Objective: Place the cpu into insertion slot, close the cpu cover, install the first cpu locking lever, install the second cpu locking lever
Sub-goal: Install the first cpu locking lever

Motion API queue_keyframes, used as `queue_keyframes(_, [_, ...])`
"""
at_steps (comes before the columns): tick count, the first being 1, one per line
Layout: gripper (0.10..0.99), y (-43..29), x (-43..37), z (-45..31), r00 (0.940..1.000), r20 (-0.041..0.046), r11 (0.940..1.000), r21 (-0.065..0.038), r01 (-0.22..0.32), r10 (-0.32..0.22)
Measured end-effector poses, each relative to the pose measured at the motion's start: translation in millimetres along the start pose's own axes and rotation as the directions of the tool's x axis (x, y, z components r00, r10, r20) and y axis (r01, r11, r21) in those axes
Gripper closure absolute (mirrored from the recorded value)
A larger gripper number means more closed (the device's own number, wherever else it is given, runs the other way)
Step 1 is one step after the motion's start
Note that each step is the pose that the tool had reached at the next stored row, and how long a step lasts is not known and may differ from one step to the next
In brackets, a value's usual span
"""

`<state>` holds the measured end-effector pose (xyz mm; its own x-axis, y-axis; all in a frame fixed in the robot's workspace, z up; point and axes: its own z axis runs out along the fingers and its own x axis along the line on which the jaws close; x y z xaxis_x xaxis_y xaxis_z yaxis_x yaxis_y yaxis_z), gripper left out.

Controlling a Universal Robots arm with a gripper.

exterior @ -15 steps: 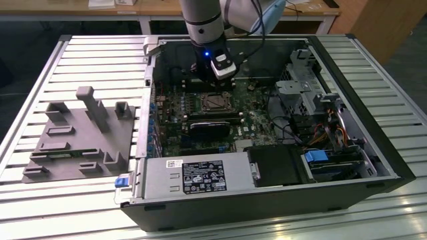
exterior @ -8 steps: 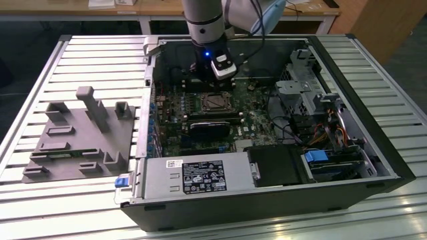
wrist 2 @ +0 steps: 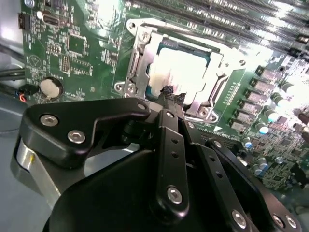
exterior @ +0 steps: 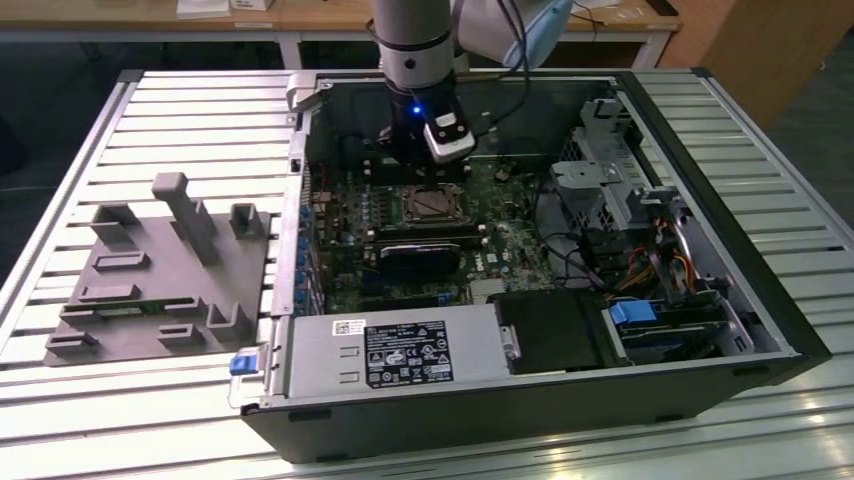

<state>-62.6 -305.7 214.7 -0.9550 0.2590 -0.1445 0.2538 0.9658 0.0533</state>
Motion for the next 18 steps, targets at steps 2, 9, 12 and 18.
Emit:
queue_keyframes(2, [0.984,-4.4,-1.2,0.0,1.0,0.0,1.0,0.0,-0.001,0.001])
queue_keyframes(9, [0.984,-13.1,-3.5,-0.1,1.0,0.0002,1.0,0.0,-0.001,0.001])
queue_keyframes(12, [0.984,-13.1,-3.8,-2.2,1.0,0.0008,1.0,0.0,-0.001,0.001])
queue_keyframes(18, [0.984,-12.3,-5.9,-16.5,1.0,0.0027,1.0,-0.001,-0.001,0.001])
